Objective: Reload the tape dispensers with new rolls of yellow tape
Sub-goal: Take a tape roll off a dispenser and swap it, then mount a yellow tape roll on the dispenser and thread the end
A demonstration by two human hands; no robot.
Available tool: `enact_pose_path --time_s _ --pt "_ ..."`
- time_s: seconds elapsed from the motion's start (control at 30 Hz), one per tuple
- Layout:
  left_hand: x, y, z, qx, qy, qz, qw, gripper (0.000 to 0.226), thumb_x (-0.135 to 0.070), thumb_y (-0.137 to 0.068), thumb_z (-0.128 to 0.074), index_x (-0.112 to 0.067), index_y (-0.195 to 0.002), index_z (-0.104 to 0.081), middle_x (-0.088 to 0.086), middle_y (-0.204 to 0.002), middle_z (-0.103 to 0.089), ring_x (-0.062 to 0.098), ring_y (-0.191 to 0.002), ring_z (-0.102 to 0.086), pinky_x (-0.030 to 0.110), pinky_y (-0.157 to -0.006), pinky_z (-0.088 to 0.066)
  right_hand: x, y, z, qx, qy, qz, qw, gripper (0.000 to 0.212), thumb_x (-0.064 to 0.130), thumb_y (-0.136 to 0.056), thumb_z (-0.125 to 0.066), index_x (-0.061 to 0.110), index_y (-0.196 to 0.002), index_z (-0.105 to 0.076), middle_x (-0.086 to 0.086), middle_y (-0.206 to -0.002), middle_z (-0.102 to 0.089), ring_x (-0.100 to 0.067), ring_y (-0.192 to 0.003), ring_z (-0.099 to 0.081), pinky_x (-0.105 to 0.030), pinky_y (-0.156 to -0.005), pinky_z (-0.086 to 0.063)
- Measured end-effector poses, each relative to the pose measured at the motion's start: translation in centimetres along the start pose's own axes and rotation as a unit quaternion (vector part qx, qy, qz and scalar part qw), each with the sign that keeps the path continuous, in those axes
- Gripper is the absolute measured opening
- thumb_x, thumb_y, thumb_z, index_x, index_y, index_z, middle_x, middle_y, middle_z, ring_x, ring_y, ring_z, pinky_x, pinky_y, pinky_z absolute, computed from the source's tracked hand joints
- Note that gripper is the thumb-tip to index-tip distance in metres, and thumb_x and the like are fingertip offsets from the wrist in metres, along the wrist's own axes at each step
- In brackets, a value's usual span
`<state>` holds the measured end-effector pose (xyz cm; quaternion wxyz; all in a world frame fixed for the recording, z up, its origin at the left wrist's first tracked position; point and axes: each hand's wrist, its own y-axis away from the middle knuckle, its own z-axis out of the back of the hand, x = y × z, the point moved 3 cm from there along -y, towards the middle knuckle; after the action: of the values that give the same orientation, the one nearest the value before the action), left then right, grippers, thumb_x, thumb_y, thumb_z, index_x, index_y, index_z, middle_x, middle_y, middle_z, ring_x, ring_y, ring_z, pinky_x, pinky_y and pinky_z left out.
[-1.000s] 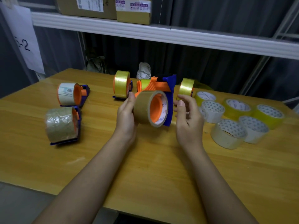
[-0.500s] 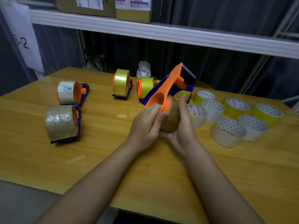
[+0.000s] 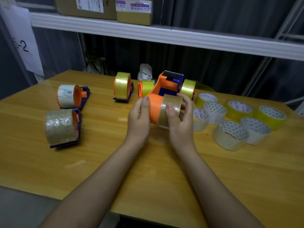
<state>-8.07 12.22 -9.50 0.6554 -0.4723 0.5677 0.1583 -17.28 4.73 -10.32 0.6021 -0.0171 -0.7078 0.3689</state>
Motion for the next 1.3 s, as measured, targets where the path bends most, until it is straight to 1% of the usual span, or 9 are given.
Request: enact_pose_path --time_s 0.13,0.23,0.3,0.43,0.57,0.77,0.97,1.13,1.3 --pt "-0.1 -0.4 0.4 -0.018 0.010 0.018 1.000 0.029 -0.029 -0.103 -0.031 -0.023 -0.084 -0.052 -0.006 -0.072 -0.045 0.003 -0.065 -0.046 0.023 -0.068 -0.039 0.0 -0.1 0.6 -0.045 -0.040 -0.008 0.998 0.049 0.048 -0.085 -0.050 0.022 -0.125 -0.046 -0.002 -0.119 -0.054 0.001 -0.098 -0.057 -0.018 -0.077 -0.049" --pt "0.2 -1.5 2.0 -0.074 0.038 0.046 0.996 0.023 -0.032 -0.103 -0.031 -0.026 -0.090 -0.050 -0.007 -0.077 -0.045 0.002 -0.068 -0.047 0.018 -0.067 -0.040 -0.3 -0.9 2.6 -0.154 -0.097 -0.048 0.982 0.059 0.055 -0.086 -0.045 0.013 -0.127 -0.049 -0.006 -0.116 -0.055 -0.012 -0.107 -0.057 -0.035 -0.085 -0.051" --pt "0.4 -2.0 2.9 -0.081 0.025 0.039 0.996 0.023 -0.034 -0.103 -0.030 -0.026 -0.093 -0.048 -0.006 -0.080 -0.047 0.001 -0.070 -0.049 0.013 -0.064 -0.042 0.1 -1.2 3.7 -0.165 -0.051 -0.036 0.984 0.052 0.046 -0.091 -0.044 0.013 -0.130 -0.046 0.005 -0.111 -0.055 0.002 -0.099 -0.057 -0.021 -0.079 -0.050" --pt "0.2 -1.7 2.9 -0.077 -0.027 -0.023 0.996 0.024 -0.028 -0.105 -0.028 -0.028 -0.088 -0.045 -0.006 -0.078 -0.047 -0.008 -0.062 -0.050 0.010 -0.057 -0.039 -0.4 -1.1 4.0 -0.074 0.103 -0.072 0.989 0.074 0.055 -0.081 -0.061 0.032 -0.144 -0.030 0.009 -0.139 -0.040 -0.006 -0.126 -0.043 -0.035 -0.099 -0.046" --pt "0.0 -1.4 2.8 -0.089 -0.058 -0.077 0.991 0.027 -0.023 -0.103 -0.029 -0.028 -0.081 -0.042 -0.008 -0.069 -0.045 -0.005 -0.058 -0.048 0.012 -0.053 -0.036 -0.9 -0.8 3.6 0.059 0.389 0.002 0.919 0.097 0.059 -0.073 -0.072 0.040 -0.149 -0.015 0.007 -0.149 -0.034 -0.016 -0.136 -0.030 -0.039 -0.108 -0.024" --pt "0.4 -1.2 2.5 -0.058 -0.079 -0.088 0.991 0.026 -0.023 -0.103 -0.029 -0.028 -0.081 -0.043 -0.008 -0.067 -0.045 -0.001 -0.056 -0.047 0.015 -0.051 -0.035 -2.3 -0.7 2.7 0.189 0.511 0.058 0.837 0.074 0.068 -0.074 -0.064 0.038 -0.138 -0.042 0.013 -0.147 -0.037 -0.011 -0.135 -0.031 -0.029 -0.086 -0.012" --pt "0.5 -0.9 1.9 -0.019 -0.095 -0.109 0.989 0.024 -0.025 -0.101 -0.029 -0.029 -0.082 -0.044 -0.009 -0.066 -0.045 -0.001 -0.057 -0.047 0.013 -0.050 -0.035 -2.9 -0.8 3.3 0.210 0.559 0.038 0.801 0.067 0.070 -0.080 -0.055 0.039 -0.138 -0.045 0.010 -0.150 -0.038 -0.014 -0.139 -0.022 -0.040 -0.108 0.003" --pt "0.7 -0.8 1.4 0.002 -0.102 -0.108 0.989 0.022 -0.029 -0.100 -0.029 -0.028 -0.083 -0.044 -0.008 -0.068 -0.044 0.000 -0.058 -0.047 0.015 -0.051 -0.035 -2.2 -1.0 3.5 0.129 0.474 0.043 0.870 0.070 0.081 -0.072 -0.044 0.036 -0.123 -0.061 0.014 -0.137 -0.051 -0.011 -0.132 -0.032 -0.032 -0.105 -0.004" --pt "-0.5 -0.6 0.1 0.045 -0.117 -0.138 0.983 0.023 -0.030 -0.100 -0.031 -0.026 -0.080 -0.042 -0.006 -0.066 -0.042 0.001 -0.055 -0.044 0.013 -0.050 -0.033 -0.8 -2.3 6.9 -0.001 0.418 0.059 0.906 0.018 0.038 -0.092 -0.059 0.027 -0.098 -0.071 0.011 -0.108 -0.066 -0.015 -0.112 -0.051 -0.025 -0.085 -0.018"
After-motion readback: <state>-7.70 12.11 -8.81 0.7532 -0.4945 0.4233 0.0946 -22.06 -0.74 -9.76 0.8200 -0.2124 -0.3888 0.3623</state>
